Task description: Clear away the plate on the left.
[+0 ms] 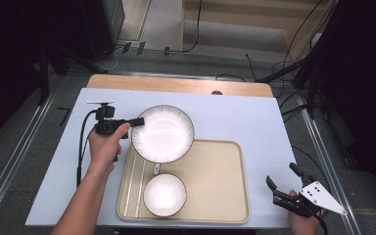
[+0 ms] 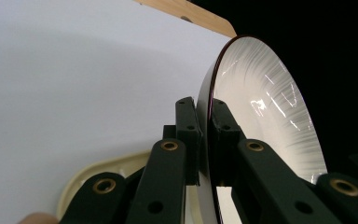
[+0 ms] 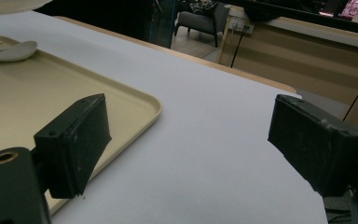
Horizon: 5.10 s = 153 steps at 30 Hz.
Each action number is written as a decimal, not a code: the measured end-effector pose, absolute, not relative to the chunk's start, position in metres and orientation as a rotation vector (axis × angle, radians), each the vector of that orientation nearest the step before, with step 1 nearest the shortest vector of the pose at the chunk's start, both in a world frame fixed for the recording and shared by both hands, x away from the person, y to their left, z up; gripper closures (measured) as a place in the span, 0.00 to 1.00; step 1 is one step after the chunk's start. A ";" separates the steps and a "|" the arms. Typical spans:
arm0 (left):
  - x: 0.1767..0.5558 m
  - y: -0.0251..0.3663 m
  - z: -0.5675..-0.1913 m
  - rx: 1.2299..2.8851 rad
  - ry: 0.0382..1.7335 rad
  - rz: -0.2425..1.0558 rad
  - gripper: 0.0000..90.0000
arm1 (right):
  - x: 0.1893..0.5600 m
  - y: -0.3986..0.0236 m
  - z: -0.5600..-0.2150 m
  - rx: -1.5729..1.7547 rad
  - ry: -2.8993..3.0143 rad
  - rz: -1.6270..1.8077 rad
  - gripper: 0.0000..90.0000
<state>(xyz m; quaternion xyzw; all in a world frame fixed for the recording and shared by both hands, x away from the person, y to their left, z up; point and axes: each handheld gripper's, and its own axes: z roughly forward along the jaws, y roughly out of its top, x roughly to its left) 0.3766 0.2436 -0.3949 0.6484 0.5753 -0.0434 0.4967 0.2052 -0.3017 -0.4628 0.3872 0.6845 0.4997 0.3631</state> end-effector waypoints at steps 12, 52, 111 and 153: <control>0.384 0.198 -0.402 1.658 1.355 -0.132 0.95 | 0.205 -0.303 -0.463 1.000 1.758 1.291 0.14; 0.404 0.107 -0.444 1.913 1.253 -0.345 0.94 | 0.207 -0.307 -0.465 1.027 1.752 1.326 0.14; 0.365 0.167 -0.405 1.848 1.043 0.093 0.00 | 0.210 -0.302 -0.464 0.995 1.771 1.325 0.14; 0.295 0.281 -0.424 1.743 1.188 0.299 0.00 | 0.210 -0.299 -0.464 1.005 1.777 1.330 0.14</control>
